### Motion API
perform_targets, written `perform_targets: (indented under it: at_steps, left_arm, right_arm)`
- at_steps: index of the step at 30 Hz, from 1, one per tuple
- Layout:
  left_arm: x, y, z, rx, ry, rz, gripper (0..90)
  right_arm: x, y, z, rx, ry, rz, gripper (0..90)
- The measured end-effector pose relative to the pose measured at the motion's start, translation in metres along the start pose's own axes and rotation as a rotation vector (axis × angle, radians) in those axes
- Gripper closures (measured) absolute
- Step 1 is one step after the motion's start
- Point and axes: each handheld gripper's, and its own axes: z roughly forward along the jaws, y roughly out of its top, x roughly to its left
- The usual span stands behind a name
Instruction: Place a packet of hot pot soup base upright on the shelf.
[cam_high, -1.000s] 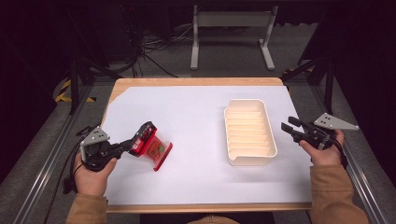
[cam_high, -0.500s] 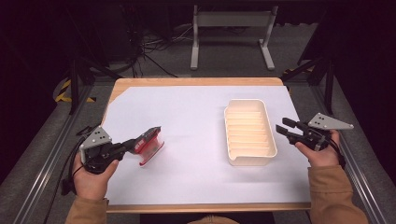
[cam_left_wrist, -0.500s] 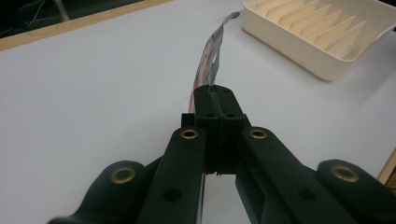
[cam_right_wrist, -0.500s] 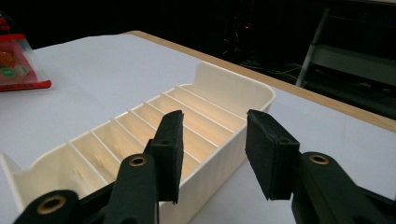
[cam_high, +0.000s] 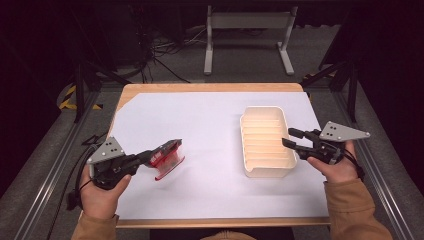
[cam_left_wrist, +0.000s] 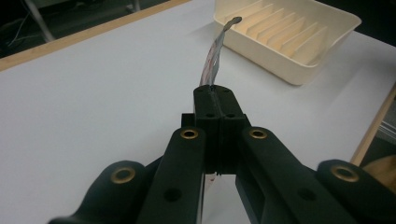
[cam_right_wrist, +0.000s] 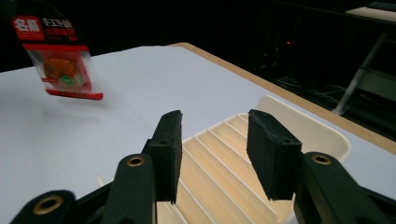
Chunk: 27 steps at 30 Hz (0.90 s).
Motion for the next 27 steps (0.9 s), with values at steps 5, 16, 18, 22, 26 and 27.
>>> perform_targets:
  at_steps: [5, 16, 18, 22, 26, 27]
  left_arm:
    - [-0.014, 0.009, 0.001, -0.004, -0.036, 0.033, 90.0]
    - [-0.042, 0.025, 0.011, -0.006, -0.107, 0.108, 90.0]
    - [-0.045, 0.027, 0.015, -0.006, -0.128, 0.115, 90.0]
    - [-0.053, 0.029, 0.021, -0.004, -0.154, 0.132, 90.0]
    - [-0.06, 0.031, 0.026, -0.004, -0.168, 0.152, 90.0]
    - [-0.062, 0.032, 0.027, -0.004, -0.173, 0.156, 90.0]
  right_arm:
    - [0.019, 0.013, 0.008, -0.009, 0.062, -0.034, 53.2]
    - [0.057, 0.034, 0.024, -0.026, 0.184, -0.116, 50.3]
    - [0.063, 0.036, 0.027, -0.026, 0.198, -0.126, 49.9]
    - [0.072, 0.04, 0.033, -0.018, 0.229, -0.151, 49.2]
    - [0.081, 0.044, 0.039, -0.015, 0.262, -0.168, 48.9]
    - [0.083, 0.045, 0.041, -0.013, 0.273, -0.172, 48.6]
